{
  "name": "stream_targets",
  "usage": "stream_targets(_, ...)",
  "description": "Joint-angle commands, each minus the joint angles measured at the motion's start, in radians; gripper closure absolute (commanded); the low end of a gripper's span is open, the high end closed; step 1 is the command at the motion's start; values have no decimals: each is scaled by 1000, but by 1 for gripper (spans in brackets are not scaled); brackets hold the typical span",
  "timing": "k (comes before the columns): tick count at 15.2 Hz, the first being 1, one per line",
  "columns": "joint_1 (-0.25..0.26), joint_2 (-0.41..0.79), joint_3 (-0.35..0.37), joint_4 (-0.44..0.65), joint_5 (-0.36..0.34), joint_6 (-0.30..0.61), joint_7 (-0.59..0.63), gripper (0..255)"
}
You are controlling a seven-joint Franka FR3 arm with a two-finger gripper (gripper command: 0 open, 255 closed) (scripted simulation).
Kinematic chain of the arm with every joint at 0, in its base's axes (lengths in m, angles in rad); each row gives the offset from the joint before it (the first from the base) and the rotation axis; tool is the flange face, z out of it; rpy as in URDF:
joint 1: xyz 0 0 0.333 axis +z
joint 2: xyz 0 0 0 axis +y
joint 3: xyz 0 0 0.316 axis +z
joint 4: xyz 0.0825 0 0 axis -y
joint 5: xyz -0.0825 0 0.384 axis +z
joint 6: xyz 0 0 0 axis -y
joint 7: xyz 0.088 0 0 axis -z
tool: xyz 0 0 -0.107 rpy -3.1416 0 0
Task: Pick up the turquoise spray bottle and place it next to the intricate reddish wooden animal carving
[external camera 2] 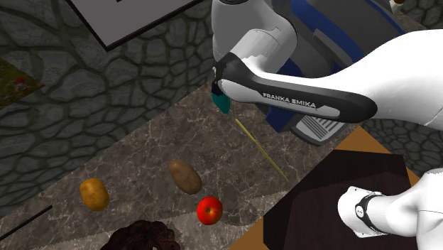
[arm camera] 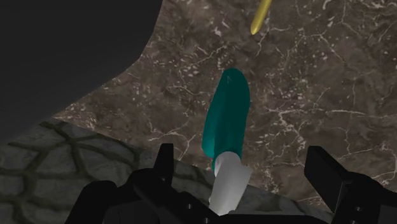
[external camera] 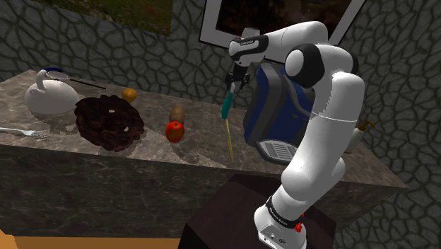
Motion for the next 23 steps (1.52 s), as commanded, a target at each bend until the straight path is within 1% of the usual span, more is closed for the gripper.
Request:
stream_targets(1, -2, 11, 0, -14, 3, 26, -2, 0)
stream_targets(3, -4, 19, 1, -24, 5, 43, -3, 0)
stream_targets(11, -4, 19, 1, -24, 5, 43, -3, 0)
stream_targets(12, -4, 19, 1, -24, 5, 43, -3, 255)
stream_targets(21, -4, 19, 1, -24, 5, 43, -3, 255)
stream_targets(23, -4, 11, 0, -8, 3, 20, -4, 255)
